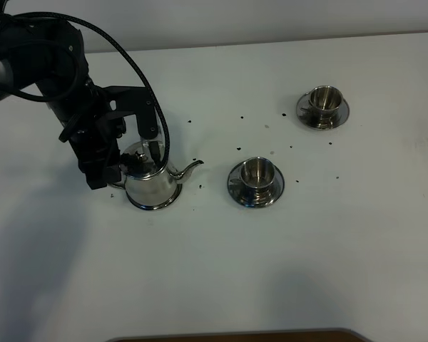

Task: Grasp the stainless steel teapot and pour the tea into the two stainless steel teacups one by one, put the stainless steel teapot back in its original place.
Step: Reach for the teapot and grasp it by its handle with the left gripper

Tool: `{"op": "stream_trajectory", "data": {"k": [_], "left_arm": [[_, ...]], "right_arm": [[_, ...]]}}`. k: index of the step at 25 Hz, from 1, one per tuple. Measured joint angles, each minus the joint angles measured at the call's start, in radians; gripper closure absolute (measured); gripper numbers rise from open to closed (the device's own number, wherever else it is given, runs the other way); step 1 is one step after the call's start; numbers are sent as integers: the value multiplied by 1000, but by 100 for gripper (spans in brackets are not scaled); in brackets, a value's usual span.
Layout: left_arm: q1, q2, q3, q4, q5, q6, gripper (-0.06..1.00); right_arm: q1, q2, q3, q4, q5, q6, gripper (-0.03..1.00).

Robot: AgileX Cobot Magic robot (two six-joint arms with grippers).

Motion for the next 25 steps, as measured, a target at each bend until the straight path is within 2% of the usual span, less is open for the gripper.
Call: {"op": "stream_trajectory", "data": {"k": [5, 10, 19, 25], "left_arm": [[0, 0, 0, 14, 9, -2, 46], [0, 0, -21, 91, 79, -61, 46], [-1, 0, -102, 125, 201, -142, 46], [-52, 10, -112, 187, 214, -156, 46]], "right_arm": [[0, 0, 0, 0, 0, 0, 73], [0, 0, 0, 0, 0, 0, 73], [0, 0, 0, 0, 0, 0, 73], [0, 0, 0, 0, 0, 0, 73]]}}
